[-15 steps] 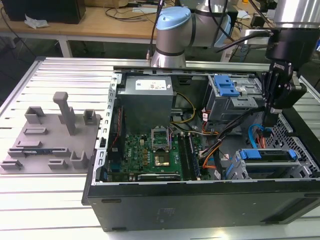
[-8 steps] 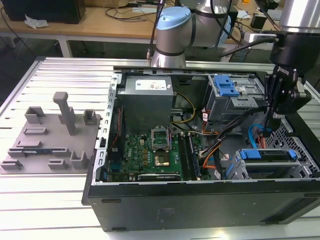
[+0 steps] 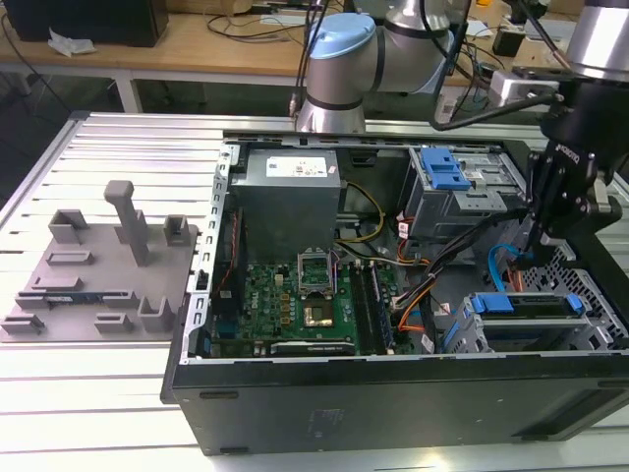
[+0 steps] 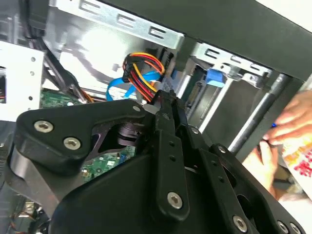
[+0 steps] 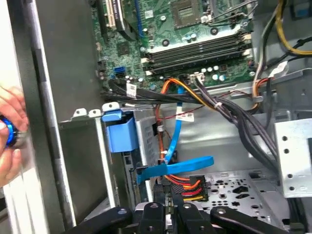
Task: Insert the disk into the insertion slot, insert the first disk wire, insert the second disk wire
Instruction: 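Insert the first disk wire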
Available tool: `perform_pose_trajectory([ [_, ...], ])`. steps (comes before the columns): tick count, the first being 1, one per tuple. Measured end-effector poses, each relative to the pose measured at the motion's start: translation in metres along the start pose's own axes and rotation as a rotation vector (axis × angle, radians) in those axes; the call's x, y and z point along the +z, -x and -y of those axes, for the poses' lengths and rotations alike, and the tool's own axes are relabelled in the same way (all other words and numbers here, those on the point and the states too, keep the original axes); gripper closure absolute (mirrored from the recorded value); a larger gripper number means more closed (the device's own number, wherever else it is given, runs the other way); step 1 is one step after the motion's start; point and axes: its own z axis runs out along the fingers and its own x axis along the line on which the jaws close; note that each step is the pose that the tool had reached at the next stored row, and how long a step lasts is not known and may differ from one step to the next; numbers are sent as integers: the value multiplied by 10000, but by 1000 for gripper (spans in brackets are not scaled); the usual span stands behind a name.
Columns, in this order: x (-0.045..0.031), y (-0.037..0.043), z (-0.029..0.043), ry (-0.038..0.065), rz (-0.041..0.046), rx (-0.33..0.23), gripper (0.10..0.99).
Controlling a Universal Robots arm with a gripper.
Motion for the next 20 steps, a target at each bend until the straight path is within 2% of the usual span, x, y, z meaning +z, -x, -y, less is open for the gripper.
perform_pose_trajectory([
  [1,-1,-10,2,41,265,-5,922],
  [2,-4,-23,4,65,421,-11,922],
  [3,-4,-36,6,80,520,-16,922],
  [8,-14,-90,16,116,761,-25,922],
  [11,-13,-132,34,131,861,-30,922],
  [14,-5,-162,64,155,862,-51,922],
  [20,2,-183,112,329,840,-447,922],
])
